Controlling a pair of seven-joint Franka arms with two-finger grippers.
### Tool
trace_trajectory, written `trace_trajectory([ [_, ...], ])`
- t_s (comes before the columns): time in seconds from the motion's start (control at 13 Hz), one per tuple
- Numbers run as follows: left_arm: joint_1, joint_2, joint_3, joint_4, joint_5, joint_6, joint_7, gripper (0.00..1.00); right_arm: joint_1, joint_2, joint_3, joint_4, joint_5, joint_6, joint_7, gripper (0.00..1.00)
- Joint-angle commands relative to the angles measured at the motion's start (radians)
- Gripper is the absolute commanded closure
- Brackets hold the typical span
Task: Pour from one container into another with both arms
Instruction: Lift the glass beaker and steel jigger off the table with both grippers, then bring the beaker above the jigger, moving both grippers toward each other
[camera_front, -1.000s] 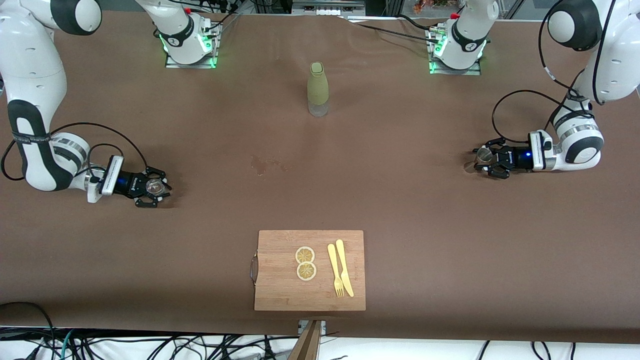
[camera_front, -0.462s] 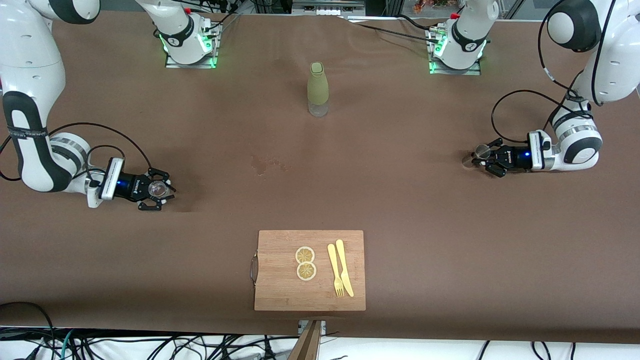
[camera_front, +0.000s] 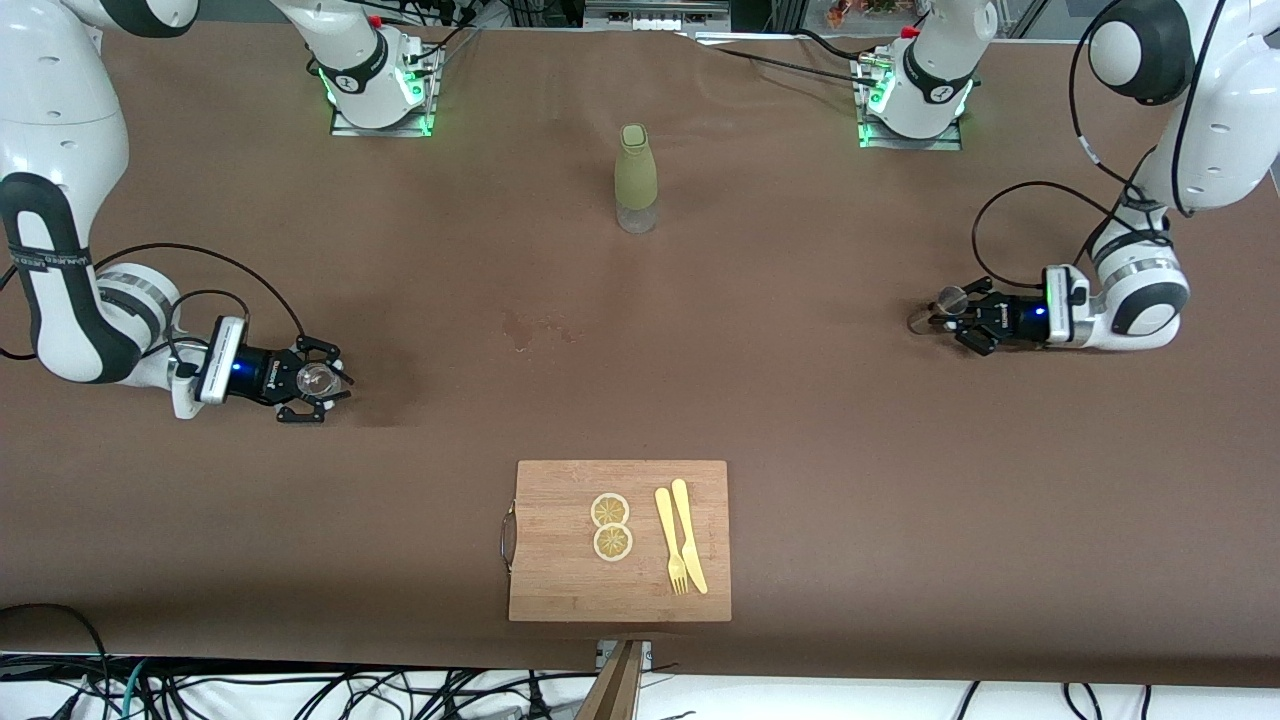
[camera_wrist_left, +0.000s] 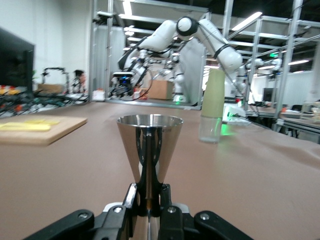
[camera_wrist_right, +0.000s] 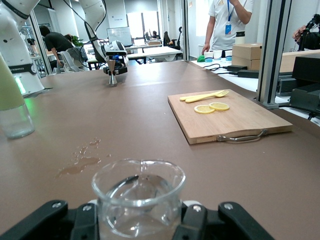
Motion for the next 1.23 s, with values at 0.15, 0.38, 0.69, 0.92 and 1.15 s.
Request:
trace_trajectory([
  [0.15,-0.097,-0.009,-0.115,0.002,-0.075,0.078,0.133,1.0,0.051,-0.106,0.038,-0.065,0.016,0.058,0.117,0.78],
  [0.38,-0.131,-0.008,-0.233,0.003,-0.15,0.223,0.078,1.0,0.1,-0.157,0.061,-0.108,0.016,0.1,0.154,0.78],
  [0.69,-0.161,-0.007,-0.362,-0.009,-0.299,0.352,0.048,1.0,0.157,-0.211,0.116,-0.135,0.016,0.174,0.197,0.78],
  [0.92,-0.195,-0.004,-0.409,-0.012,-0.388,0.437,0.048,1.0,0.16,-0.292,0.182,-0.203,0.046,0.251,0.217,0.78],
  [1.15,-0.23,-0.004,-0.475,-0.012,-0.469,0.542,0.048,1.0,0.195,-0.318,0.224,-0.247,0.166,0.265,0.197,0.78],
])
